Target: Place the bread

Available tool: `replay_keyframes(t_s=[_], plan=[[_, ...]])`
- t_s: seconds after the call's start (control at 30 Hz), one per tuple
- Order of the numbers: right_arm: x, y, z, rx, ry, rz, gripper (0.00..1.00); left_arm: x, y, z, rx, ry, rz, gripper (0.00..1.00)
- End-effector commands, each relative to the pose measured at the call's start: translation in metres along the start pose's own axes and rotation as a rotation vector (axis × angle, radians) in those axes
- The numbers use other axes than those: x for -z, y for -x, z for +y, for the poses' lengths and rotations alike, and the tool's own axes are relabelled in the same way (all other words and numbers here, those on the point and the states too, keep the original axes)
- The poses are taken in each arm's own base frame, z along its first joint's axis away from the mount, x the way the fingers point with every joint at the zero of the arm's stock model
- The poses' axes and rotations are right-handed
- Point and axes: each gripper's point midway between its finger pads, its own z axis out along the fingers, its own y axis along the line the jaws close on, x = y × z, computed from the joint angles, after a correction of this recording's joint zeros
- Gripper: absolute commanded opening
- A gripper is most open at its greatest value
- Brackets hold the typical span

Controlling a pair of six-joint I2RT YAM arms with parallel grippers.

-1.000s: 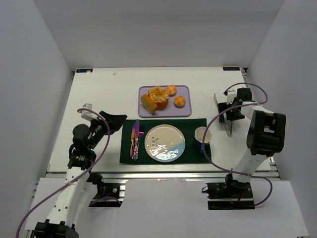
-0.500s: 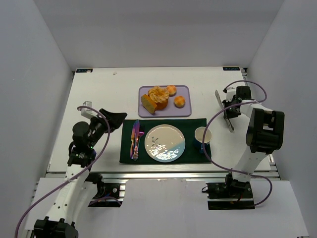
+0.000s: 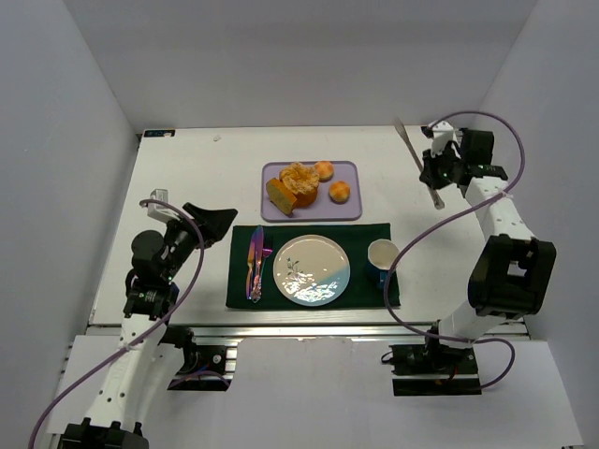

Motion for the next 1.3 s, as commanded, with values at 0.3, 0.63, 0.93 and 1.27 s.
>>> replay_keyframes(t_s=[0.3, 0.63, 0.93, 1.27], plan=[[0.012, 0.084, 0.126, 0.421, 0.288, -0.17, 0.28, -0.006, 0.012, -0.013, -0.016, -0.029, -0.009, 0.85], [0.015, 0.091, 0.212, 0.539, 0.463, -0.146, 0.32, -0.005, 0.011, -0.011, -0.011, -0.022, -0.015, 0.85], [0.014, 0.079, 0.231, 0.533, 0.483, -0.097, 0.4, -0.001, 0.01, -0.011, -0.009, -0.02, -0.019, 0.85], [0.012, 0.066, 0.25, 0.514, 0.501, -0.056, 0.4, 0.002, 0.009, -0.009, -0.009, -0.014, -0.026, 0.85]])
